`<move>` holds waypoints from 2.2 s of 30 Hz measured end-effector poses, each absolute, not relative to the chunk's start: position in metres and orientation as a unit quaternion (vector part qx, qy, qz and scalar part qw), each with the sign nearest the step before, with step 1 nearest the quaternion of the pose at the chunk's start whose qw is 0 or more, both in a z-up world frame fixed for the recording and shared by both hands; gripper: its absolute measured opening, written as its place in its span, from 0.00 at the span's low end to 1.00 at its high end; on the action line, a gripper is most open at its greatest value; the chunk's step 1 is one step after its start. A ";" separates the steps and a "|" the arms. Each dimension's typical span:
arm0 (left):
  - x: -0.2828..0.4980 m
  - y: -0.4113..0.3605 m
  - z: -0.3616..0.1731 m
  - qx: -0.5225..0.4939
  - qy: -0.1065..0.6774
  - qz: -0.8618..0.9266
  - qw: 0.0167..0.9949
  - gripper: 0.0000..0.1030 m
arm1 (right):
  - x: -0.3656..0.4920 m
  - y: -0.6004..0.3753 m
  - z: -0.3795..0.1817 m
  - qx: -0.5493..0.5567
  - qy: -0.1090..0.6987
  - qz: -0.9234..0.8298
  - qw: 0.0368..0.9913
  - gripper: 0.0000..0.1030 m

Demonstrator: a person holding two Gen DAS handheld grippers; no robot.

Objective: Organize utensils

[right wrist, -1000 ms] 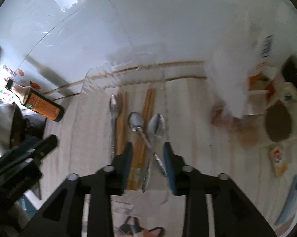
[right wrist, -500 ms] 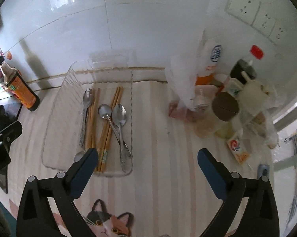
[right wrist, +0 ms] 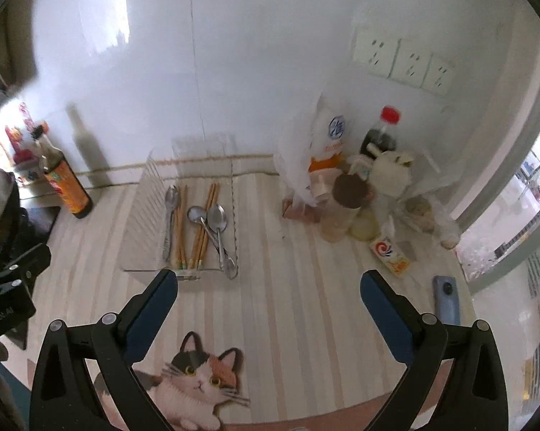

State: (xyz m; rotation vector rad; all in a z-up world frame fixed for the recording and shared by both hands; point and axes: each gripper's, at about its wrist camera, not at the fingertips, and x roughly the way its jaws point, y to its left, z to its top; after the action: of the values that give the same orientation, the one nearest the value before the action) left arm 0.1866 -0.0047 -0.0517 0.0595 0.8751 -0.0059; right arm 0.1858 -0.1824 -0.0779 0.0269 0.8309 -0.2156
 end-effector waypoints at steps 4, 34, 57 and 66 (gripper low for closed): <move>0.151 -0.007 -0.026 0.019 0.402 -0.003 0.916 1.00 | 0.142 -0.185 -0.051 0.015 0.375 -0.096 0.922 1.00; 0.021 -0.025 0.035 0.022 0.346 -0.006 0.938 1.00 | -0.006 -0.192 0.027 0.008 0.313 -0.081 0.946 1.00; 0.019 -0.018 0.031 0.023 0.355 0.010 0.934 1.00 | -0.007 -0.189 0.027 0.003 0.316 -0.071 0.946 1.00; 0.021 -0.015 0.032 0.020 0.355 0.018 0.934 1.00 | -0.004 -0.188 0.028 0.000 0.319 -0.066 0.945 1.00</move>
State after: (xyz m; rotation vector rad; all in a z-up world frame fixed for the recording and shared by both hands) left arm 0.0209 -0.0154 0.0322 0.0404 0.7263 0.0365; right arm -0.0040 -0.1880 0.0283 0.0008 0.6503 -0.1336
